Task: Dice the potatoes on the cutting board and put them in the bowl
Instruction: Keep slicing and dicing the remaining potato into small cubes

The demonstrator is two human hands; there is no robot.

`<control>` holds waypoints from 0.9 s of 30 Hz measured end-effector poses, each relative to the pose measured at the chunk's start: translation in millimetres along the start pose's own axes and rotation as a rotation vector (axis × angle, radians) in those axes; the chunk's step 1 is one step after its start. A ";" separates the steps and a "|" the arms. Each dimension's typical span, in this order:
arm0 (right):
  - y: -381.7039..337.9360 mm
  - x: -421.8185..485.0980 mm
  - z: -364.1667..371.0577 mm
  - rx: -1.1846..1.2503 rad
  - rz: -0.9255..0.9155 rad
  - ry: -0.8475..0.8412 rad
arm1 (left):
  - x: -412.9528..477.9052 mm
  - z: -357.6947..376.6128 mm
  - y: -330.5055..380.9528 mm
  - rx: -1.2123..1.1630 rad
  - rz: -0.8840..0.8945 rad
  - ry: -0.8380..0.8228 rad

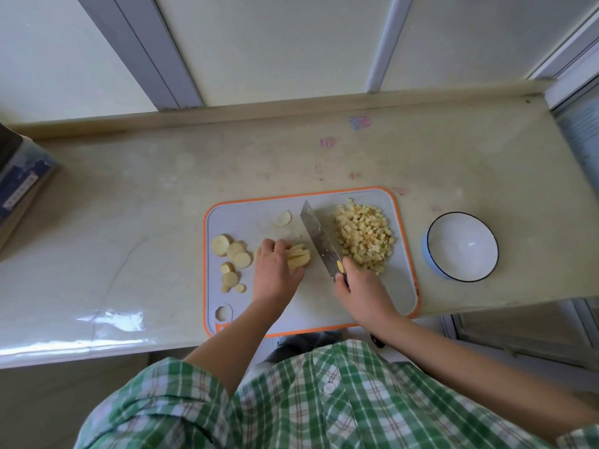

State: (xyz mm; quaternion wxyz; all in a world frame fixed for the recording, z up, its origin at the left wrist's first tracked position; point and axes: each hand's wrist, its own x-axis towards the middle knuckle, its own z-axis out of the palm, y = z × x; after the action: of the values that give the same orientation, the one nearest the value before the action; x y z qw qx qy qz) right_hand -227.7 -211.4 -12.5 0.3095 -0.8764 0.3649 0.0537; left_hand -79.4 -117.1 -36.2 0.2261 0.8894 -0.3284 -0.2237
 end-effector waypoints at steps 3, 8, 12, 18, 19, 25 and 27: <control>2.5 -0.7 -1.1 -0.015 0.003 0.005 | -8.2 1.0 7.0 -0.123 -0.129 0.090; -3.5 -6.5 5.2 -0.004 -0.025 -0.046 | -21.0 5.2 23.8 -0.321 -0.229 0.097; -2.8 -3.4 3.2 0.004 -0.020 -0.041 | -24.7 2.7 27.5 -0.365 -0.247 0.048; -3.6 -0.9 1.9 0.034 0.000 -0.020 | -24.0 1.8 14.6 -0.192 -0.029 -0.041; -2.6 -1.0 0.5 0.030 0.003 -0.009 | -21.6 2.6 9.0 -0.142 0.033 -0.005; 2.5 -3.6 -1.9 0.022 -0.010 -0.013 | -14.5 10.2 -17.2 0.449 0.411 -0.249; 2.2 -2.1 -0.8 0.045 -0.007 -0.006 | -9.5 11.9 -19.1 0.541 0.373 -0.265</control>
State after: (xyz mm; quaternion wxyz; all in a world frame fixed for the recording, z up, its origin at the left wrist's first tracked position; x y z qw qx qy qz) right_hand -230.8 -211.8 -12.3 0.3303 -0.8705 0.3619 0.0471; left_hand -83.2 -100.6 -53.8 -0.0251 0.8051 -0.5589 -0.1970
